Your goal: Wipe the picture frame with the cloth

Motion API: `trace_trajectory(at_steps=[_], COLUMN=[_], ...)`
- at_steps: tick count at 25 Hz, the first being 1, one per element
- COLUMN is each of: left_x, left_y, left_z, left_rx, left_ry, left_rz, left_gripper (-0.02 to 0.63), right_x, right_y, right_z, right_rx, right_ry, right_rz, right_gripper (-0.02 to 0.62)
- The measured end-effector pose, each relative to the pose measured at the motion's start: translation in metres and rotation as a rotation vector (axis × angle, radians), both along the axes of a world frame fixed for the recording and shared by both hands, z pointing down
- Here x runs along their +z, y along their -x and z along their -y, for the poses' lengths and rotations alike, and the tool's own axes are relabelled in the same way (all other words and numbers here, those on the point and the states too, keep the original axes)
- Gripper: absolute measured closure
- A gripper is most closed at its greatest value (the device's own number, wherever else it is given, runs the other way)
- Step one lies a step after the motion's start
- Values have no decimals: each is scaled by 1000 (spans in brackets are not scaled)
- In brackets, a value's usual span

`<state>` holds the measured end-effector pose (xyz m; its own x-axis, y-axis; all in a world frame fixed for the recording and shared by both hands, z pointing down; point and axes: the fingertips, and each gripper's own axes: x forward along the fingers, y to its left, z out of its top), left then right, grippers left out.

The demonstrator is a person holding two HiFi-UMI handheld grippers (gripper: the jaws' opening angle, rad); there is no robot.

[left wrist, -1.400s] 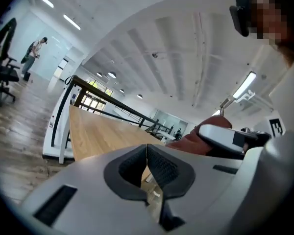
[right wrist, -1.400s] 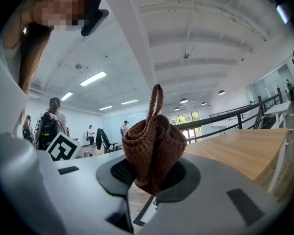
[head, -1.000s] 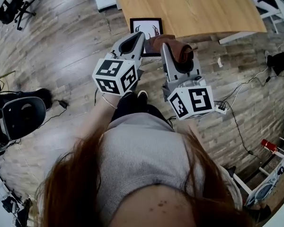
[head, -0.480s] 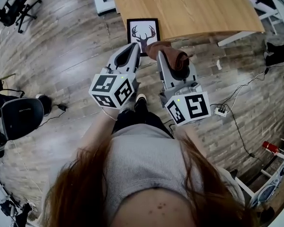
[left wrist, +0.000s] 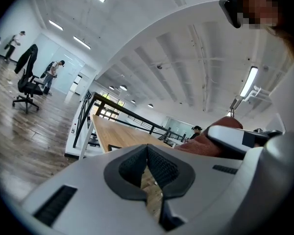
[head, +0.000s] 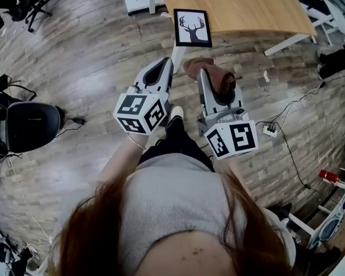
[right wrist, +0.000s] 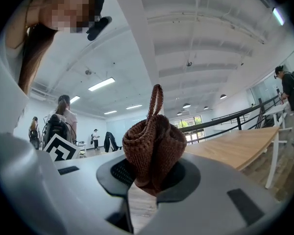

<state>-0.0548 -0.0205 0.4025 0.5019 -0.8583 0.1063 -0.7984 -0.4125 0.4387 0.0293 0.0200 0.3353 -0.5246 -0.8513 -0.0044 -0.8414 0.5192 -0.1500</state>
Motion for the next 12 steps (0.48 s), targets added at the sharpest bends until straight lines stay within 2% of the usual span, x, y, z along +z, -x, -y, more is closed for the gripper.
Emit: trace_trajectory(at_steps=[6,12], left_x=[-11,-34], left_y=[15,9], left_z=[-55,-84], left_rx=[1,7], left_ry=[-14,-67], left_rz=[13,48], left_gripper=[597,597], right_x=[-2,-29], right_y=[17,20], right_z=[-65,-89], right_rx=[19,26], right_ry=[4,-72], right_rz=[-17,-20], right_gripper=[499,499])
